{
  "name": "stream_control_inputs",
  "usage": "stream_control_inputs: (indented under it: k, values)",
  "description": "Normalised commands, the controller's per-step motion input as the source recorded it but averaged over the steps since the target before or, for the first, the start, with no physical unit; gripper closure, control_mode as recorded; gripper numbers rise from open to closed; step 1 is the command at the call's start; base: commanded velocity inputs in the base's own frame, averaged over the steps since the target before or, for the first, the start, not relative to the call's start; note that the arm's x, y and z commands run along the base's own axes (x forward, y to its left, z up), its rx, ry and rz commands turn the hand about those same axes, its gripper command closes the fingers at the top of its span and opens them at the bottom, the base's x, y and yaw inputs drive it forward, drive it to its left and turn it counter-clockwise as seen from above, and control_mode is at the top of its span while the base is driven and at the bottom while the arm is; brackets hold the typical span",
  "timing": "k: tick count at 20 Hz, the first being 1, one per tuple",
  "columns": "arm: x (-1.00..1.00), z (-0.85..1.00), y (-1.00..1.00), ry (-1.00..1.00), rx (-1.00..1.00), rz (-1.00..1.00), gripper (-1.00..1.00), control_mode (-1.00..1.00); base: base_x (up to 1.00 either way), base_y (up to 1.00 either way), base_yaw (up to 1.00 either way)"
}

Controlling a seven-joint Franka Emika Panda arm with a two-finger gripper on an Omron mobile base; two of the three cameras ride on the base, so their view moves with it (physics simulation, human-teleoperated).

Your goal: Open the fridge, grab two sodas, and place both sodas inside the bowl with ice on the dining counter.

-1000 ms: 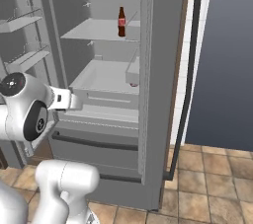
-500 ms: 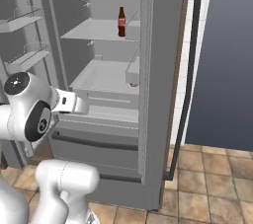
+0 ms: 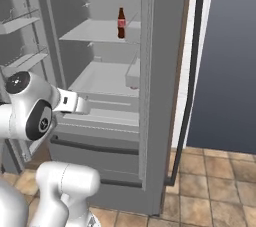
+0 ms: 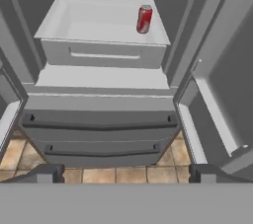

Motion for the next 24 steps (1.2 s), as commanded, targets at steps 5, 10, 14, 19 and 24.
stream_control_inputs:
  k: [5,10,14,19,24]
  values:
    - [0.00,0.00,0.00,0.00,0.00,0.00,-1.00,1.00,0.53,0.06,-0.02]
    - [0.00,0.00,0.00,0.00,0.00,0.00,-1.00,1.00,0.49,0.23,-0.04]
    - [0.00,0.00,0.00,0.00,0.00,0.00,-1.00,1.00,0.54,0.33,-0.11]
    - [0.00,0.00,0.00,0.00,0.00,0.00,-1.00,1.00,0.55,0.32,-0.12]
    - [0.00,0.00,0.00,0.00,0.00,0.00,-1.00,1.00,0.63,0.15,-0.11]
